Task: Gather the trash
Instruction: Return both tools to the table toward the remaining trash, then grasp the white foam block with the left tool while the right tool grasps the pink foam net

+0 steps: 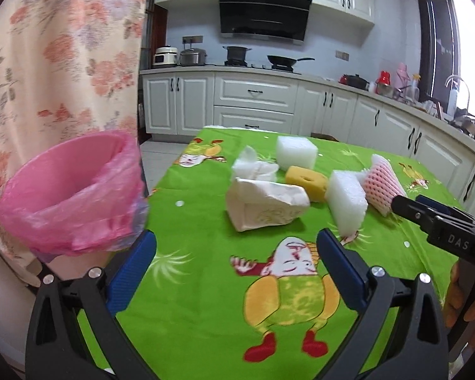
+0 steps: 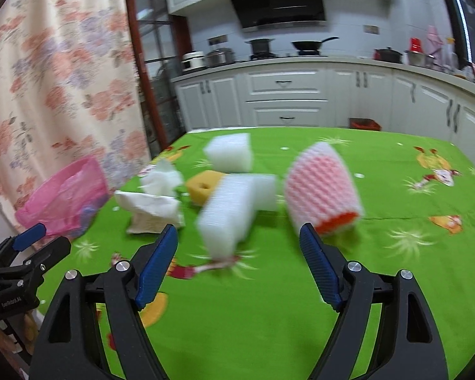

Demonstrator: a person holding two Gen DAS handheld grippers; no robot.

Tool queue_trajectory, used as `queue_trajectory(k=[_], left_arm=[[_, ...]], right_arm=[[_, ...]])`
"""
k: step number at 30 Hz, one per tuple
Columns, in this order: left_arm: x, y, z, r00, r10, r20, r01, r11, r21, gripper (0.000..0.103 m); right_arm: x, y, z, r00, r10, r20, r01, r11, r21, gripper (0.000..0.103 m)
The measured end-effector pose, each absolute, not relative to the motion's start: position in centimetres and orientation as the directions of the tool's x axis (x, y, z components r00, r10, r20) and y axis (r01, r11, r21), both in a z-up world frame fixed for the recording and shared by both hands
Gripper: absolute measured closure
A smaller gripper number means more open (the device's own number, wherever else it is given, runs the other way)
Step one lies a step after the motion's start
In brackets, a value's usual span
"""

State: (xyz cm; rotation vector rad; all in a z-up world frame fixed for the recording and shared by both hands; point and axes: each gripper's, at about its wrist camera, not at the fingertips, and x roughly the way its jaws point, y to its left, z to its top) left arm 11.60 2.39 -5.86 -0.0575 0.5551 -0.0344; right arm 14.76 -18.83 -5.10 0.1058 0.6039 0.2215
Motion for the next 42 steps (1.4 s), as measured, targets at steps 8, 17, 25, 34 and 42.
queue_trajectory(k=[8,17,25,34,42], left_arm=[[14.4,-0.2,-6.3,0.836,-0.082,-0.542,0.044,0.996,-0.081,0.005],[16.1,-1.1,-7.3,0.814,-0.094,-0.574,0.05,0.994,-0.093,0.005],[17.4,-3.4,-7.0,0.81,-0.124,-0.573,0.103,0.992,-0.069,0.005],[18.4,-5.8,-7.9,0.792,-0.135,-0.596,0.137,0.99,-0.043,0.005],[20.2,-7.9,-8.4,0.765,-0.181,-0.618,0.171,0.982,-0.077,0.005]], right_arm=[[15.9,-21.8,-5.8,0.801,0.152,-0.579,-0.084,0.986,0.142,0.023],[19.7,-22.7,-5.7,0.781,0.102,-0.617,-0.048,0.993,0.104,0.018],[24.8,-23.2,-6.7,0.723,0.076,-0.687,-0.034,0.997,0.074,0.018],[26.9,-22.8,-8.2,0.679,0.11,-0.726,-0.085,0.994,0.07,0.031],[24.4,-25.1,-7.1,0.719,0.166,-0.674,-0.126,0.986,0.109,0.077]])
